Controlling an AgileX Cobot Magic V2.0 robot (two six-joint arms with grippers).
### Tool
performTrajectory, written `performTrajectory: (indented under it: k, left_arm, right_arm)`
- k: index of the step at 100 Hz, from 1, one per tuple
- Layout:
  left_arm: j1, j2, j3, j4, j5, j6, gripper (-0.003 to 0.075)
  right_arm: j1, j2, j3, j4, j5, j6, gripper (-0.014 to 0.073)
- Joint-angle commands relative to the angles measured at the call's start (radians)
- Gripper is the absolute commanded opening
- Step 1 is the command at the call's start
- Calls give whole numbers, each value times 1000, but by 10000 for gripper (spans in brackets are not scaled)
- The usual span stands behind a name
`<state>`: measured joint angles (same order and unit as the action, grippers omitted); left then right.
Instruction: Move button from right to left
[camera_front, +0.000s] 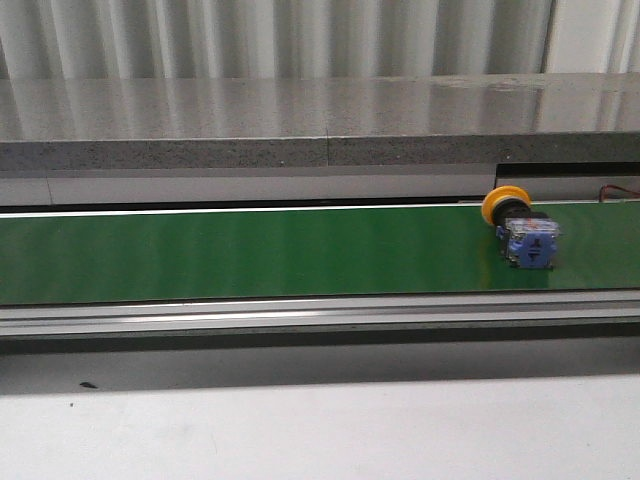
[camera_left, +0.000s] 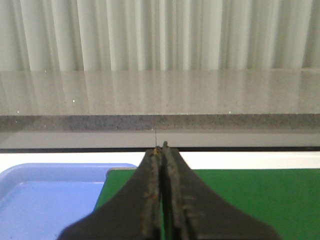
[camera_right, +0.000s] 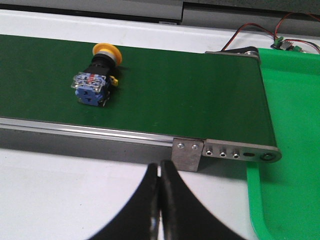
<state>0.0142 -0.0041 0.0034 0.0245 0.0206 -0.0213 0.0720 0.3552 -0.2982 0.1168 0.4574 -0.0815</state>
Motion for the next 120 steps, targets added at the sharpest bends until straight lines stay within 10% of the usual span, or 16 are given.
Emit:
performTrajectory:
  k: [1,41,98,120]
  left_arm:
    - [1,-33,10,2,-62,2,-21]
    - [1,11,-266,2,347,2,-21]
    - [-15,517,-512,-31,540,2,-7]
    - [-169,758,-648,-17,510,-13,414]
  right_arm:
    - [2,1,-26,-6,-81,-10,-68]
    - [2,1,-26,-6,-81,-10,-68]
    - [2,1,-26,-6,-81,-10,-68]
    - [2,1,-26,-6,-81,-10,-68]
